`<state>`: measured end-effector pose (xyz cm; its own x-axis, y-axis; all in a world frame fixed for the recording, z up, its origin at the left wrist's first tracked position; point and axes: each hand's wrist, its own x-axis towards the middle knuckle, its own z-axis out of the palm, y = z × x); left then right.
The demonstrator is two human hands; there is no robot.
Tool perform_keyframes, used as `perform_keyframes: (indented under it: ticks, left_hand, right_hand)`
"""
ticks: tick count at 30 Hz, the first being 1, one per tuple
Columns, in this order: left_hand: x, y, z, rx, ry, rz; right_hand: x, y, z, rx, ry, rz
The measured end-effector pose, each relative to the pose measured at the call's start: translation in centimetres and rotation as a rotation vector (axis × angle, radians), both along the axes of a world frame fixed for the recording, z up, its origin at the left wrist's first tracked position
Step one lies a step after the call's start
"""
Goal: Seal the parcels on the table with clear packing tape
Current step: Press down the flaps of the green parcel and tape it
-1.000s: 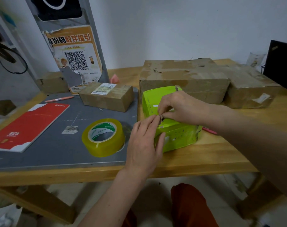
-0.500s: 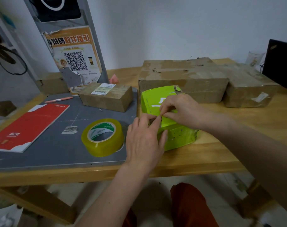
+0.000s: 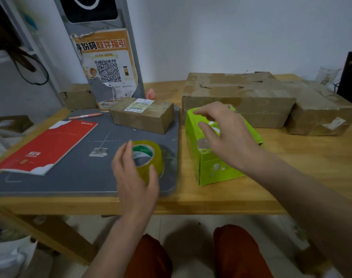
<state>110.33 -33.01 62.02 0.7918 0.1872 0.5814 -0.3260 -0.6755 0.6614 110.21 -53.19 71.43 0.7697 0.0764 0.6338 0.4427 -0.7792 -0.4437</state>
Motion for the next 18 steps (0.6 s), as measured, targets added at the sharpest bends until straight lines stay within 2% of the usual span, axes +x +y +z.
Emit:
perform_keyframes:
  ticks: [2,5,8,10,12,15,18]
  left_hand:
    - [0.7,2.4,-0.2,-0.043,0.085,0.072]
    - [2.0,5.1,-0.4,-0.158,0.285,0.007]
    - [2.2,6.5,-0.5,-0.190,0.404,-0.136]
    - [1.9,6.5,-0.4,-0.131,0.461,-0.190]
    - [1.9,6.0,-0.5,-0.041,0.486,-0.203]
    - [2.6,5.6,-0.9,0.122,0.457,-0.139]
    - [2.9,5.9,-0.8,0.035,0.440,-0.184]
  right_hand:
    - [-0.4,3.1,-0.2,0.010,-0.009,0.125]
    - [0.6,6.8,-1.4,-0.060,0.194,0.192]
    - [2.6,9.4,-2.7,-0.089,0.521,0.075]
    - [4.2,10.3,-3.6,-0.147,0.615,-0.013]
    - [5.5,10.9,-4.3,-0.248,0.669,-0.043]
    - [6.3,11.0,-4.7,-0.336,0.762,0.030]
    - [6.3,10.6,-4.4,-0.394,0.727,0.084]
